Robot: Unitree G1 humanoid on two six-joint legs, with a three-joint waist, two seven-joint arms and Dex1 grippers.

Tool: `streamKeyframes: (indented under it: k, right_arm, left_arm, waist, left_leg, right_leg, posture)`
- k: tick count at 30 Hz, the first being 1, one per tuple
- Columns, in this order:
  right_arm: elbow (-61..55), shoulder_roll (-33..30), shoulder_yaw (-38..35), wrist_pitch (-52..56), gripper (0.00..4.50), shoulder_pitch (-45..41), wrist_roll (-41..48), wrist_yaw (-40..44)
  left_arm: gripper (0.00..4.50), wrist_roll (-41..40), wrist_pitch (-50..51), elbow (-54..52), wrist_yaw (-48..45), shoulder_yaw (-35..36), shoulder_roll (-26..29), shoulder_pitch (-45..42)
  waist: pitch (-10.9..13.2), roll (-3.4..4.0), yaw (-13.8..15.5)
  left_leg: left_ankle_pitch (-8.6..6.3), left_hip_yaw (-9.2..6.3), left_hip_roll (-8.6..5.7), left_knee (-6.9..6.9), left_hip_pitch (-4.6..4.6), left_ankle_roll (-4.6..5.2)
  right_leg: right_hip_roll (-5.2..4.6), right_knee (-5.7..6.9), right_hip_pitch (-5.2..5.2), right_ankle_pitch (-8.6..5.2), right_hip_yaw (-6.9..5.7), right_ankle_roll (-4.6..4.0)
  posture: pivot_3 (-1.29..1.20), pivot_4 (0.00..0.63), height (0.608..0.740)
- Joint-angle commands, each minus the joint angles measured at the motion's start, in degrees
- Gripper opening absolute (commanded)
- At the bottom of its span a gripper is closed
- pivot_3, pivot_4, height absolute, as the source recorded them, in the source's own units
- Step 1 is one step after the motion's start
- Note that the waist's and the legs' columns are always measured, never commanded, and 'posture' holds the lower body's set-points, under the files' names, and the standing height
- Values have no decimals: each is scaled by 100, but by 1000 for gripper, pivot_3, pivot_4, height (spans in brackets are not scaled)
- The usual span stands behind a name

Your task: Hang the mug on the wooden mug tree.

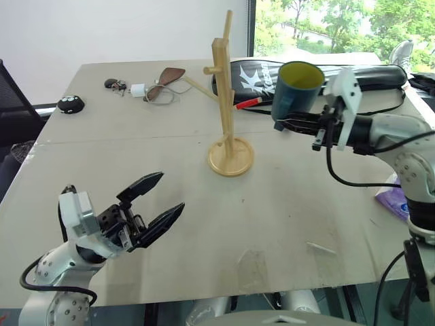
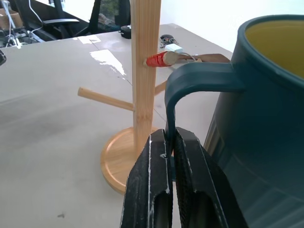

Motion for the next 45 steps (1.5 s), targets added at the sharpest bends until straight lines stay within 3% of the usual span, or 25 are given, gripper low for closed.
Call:
streamKeyframes:
  k: [1,24,27,32,39,45]
  right_arm:
    - [-42,44,69,138,49,-459,37,38]
    - [952,1051,905,-298,49,-1253,-952,-94]
    - [1048,1073,988,-354,914,-1270,-1077,0]
    - [642,1041,681,-238,3443,-1069,-795,123]
    - [-855,431,-589,70,3443,207,280,207]
    - [-1613,-25,-1573,-228,3443,2039,539,203]
  left_arm:
    - [4500,-153,7,-53,-93,88,103,13]
    - [4500,-103,-3,-402,104,-10,15,380]
    - [4500,-96,-2,-387,132,-25,17,357]
    - [4500,-38,76,-388,302,-98,11,333]
    - [4500,9,386,-372,679,-253,181,104]
    - [4500,530,698,-299,937,-325,485,393]
  waist:
    - [0,0,-1]
    - [0,1,-117]
    - [0,1,-147]
    - [1,2,-151]
    - [1,2,-70]
    - [1,2,-84]
  left_leg:
    - [0,-2,0,0,0,0]
    - [0,-6,0,-1,0,0]
    - [0,-6,0,-1,0,0]
    - [0,-7,0,-1,0,0]
    - [0,-14,-2,0,-5,0]
    - [0,-10,1,-3,-5,0]
  right_leg:
    - [0,0,0,0,-2,0]
    - [1,3,-2,0,-8,0]
    - [1,3,-2,0,-8,-1]
    - [2,3,-2,0,-8,-1]
    - [-2,-6,1,0,-20,0]
    - [0,-3,-1,0,-16,0]
  posture:
    - [0,150,740]
    - [0,150,740]
    - [0,150,740]
    - [0,150,740]
    - [0,150,740]
    - [0,150,740]
